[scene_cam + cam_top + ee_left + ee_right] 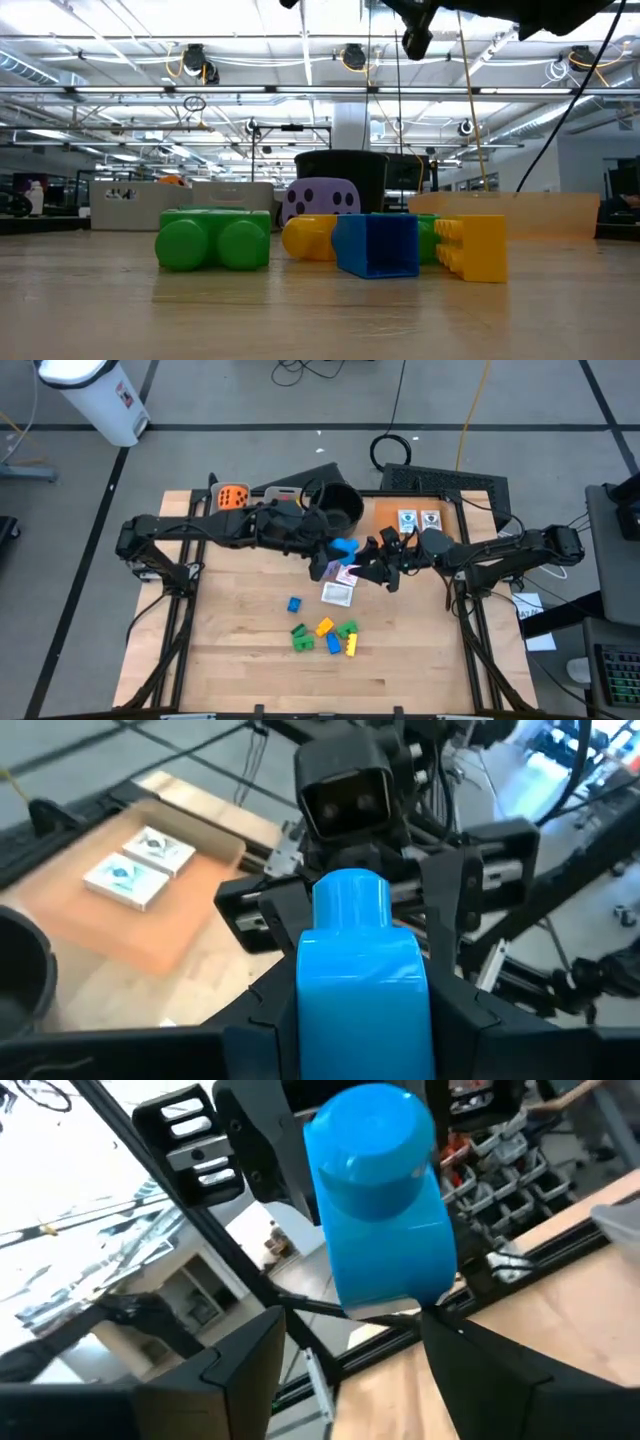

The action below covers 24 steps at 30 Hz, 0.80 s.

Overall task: Pick & Place Toys
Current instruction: Put the blue game piece into the right gray bin

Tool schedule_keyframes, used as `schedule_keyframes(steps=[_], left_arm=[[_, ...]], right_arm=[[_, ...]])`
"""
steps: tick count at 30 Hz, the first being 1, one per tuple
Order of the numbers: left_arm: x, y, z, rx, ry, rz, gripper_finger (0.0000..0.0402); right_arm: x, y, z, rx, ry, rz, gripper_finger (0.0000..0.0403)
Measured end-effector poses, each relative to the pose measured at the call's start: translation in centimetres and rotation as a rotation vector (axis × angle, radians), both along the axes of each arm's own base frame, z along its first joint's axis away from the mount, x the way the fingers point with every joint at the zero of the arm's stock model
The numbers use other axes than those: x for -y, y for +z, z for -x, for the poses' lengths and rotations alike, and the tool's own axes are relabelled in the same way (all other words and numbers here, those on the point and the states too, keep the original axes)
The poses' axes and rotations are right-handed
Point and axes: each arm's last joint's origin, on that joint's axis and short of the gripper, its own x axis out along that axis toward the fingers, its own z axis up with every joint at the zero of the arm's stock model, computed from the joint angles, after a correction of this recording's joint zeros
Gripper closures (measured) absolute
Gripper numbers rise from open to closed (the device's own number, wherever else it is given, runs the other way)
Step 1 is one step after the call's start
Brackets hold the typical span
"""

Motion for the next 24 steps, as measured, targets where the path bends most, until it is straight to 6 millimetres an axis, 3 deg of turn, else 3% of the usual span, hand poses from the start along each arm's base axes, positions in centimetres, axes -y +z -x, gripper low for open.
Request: schedule_keyframes(steps=[10,18,24], left_arm=[[0.0,0.9,-0.5,0.114,0.021,0.022,0.0265],[0.0,0.8,-0.6,0.113,0.062,0.027,0.0262],[-0.1,1.0,-1.0,0.156,0.076,0.026,0.0266]], right_arm=[[0.4,1.1,0.2,0.117,-0.179,0.100,0.0192],[0.5,1.3,0.3,0.142,-0.194,0.117,0.0198],[0.4,1.4,0.3,0.154,-0.190,0.120,0.0235]])
